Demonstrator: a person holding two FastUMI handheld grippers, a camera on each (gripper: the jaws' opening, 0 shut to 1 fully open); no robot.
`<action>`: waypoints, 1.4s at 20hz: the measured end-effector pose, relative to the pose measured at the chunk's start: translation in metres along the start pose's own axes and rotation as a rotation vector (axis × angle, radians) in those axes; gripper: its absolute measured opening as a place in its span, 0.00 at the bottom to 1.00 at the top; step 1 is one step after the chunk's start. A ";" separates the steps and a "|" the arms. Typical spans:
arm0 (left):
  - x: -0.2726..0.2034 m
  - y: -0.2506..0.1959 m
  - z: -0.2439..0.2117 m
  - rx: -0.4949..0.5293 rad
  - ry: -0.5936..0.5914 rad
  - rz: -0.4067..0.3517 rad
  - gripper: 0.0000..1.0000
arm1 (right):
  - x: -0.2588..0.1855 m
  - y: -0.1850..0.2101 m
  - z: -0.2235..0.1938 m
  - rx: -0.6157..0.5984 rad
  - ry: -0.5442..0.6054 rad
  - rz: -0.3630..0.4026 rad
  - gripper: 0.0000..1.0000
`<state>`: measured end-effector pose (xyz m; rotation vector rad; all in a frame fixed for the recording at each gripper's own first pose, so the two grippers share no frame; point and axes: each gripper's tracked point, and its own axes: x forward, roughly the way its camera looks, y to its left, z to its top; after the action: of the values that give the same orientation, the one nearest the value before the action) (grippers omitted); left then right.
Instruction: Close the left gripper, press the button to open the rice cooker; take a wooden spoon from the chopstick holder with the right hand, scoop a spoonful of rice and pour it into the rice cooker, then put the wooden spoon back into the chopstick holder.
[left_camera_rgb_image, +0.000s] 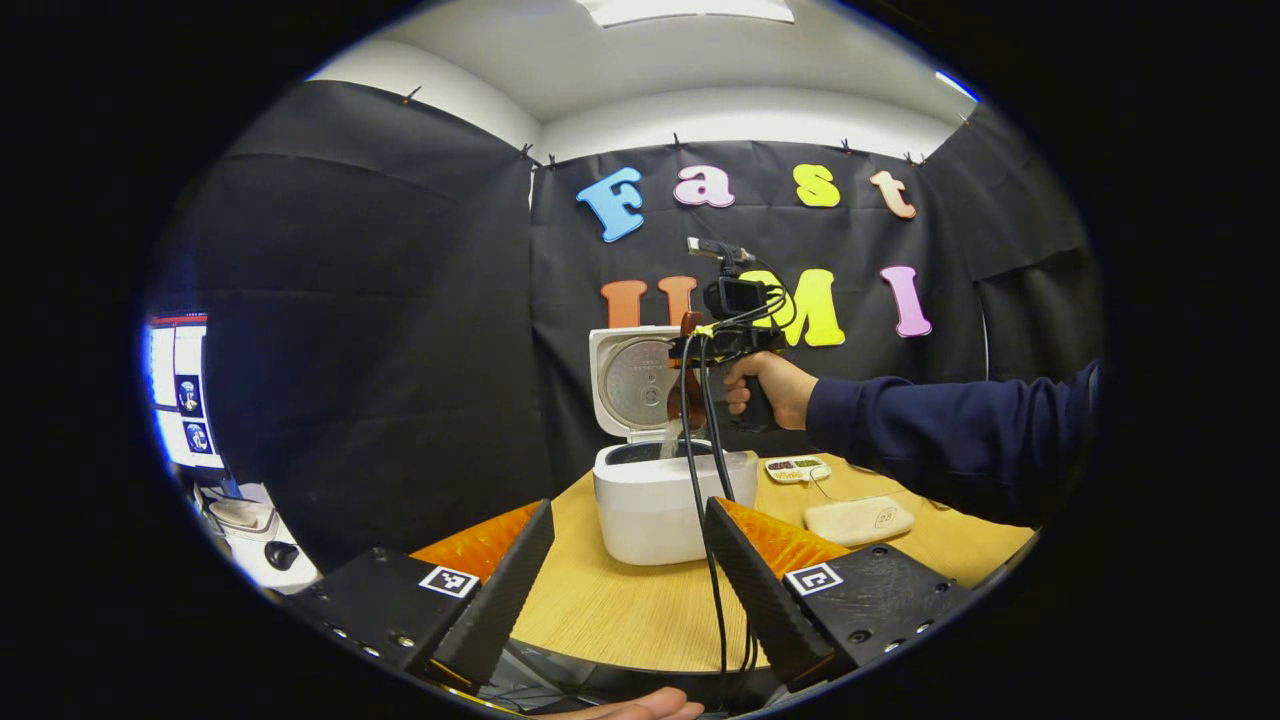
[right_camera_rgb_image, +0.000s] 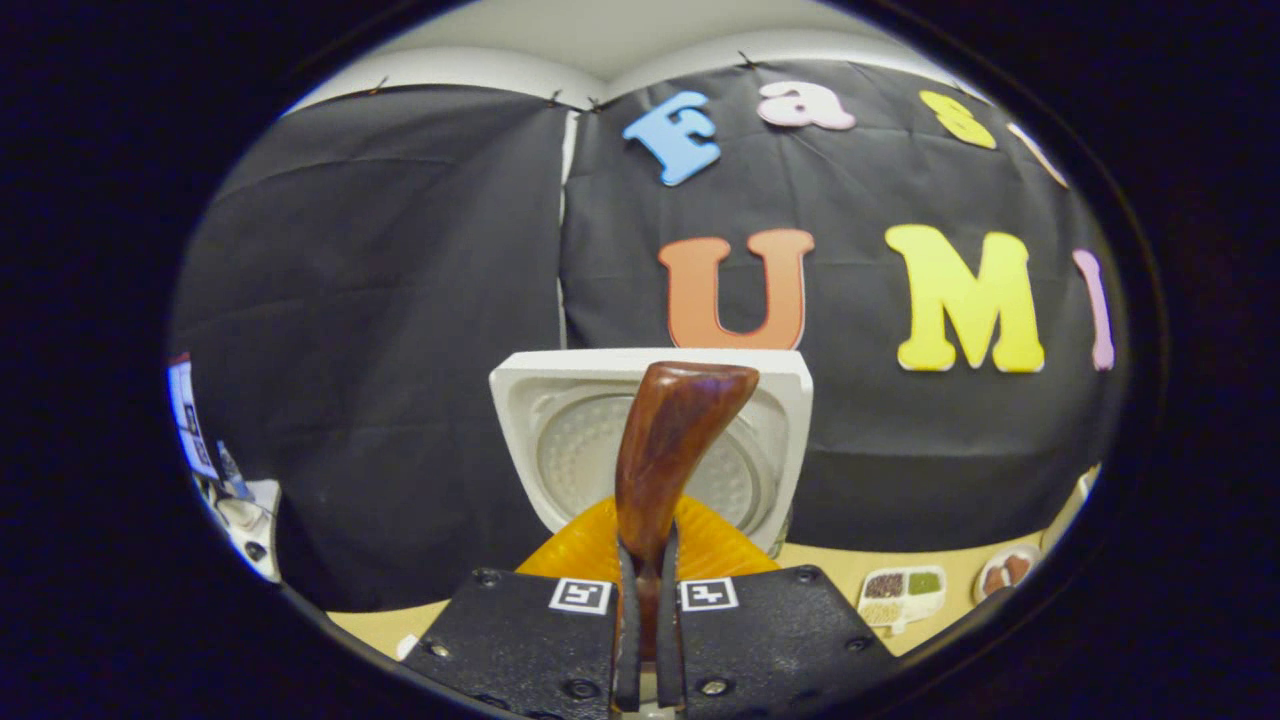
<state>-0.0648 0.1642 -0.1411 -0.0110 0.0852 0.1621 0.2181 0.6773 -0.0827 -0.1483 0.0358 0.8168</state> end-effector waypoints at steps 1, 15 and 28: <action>-0.001 -0.002 0.000 0.003 -0.006 -0.004 0.96 | -0.001 0.005 0.005 -0.078 -0.019 -0.003 0.12; 0.001 -0.036 0.006 0.022 -0.012 -0.042 0.96 | -0.051 -0.030 0.000 -0.205 -0.044 -0.059 0.13; 0.030 -0.090 0.029 0.049 -0.093 -0.061 0.95 | -0.212 -0.210 -0.021 0.024 -0.024 -0.222 0.13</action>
<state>-0.0182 0.0809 -0.1147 0.0429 -0.0041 0.0992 0.2263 0.3790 -0.0600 -0.1173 0.0063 0.5960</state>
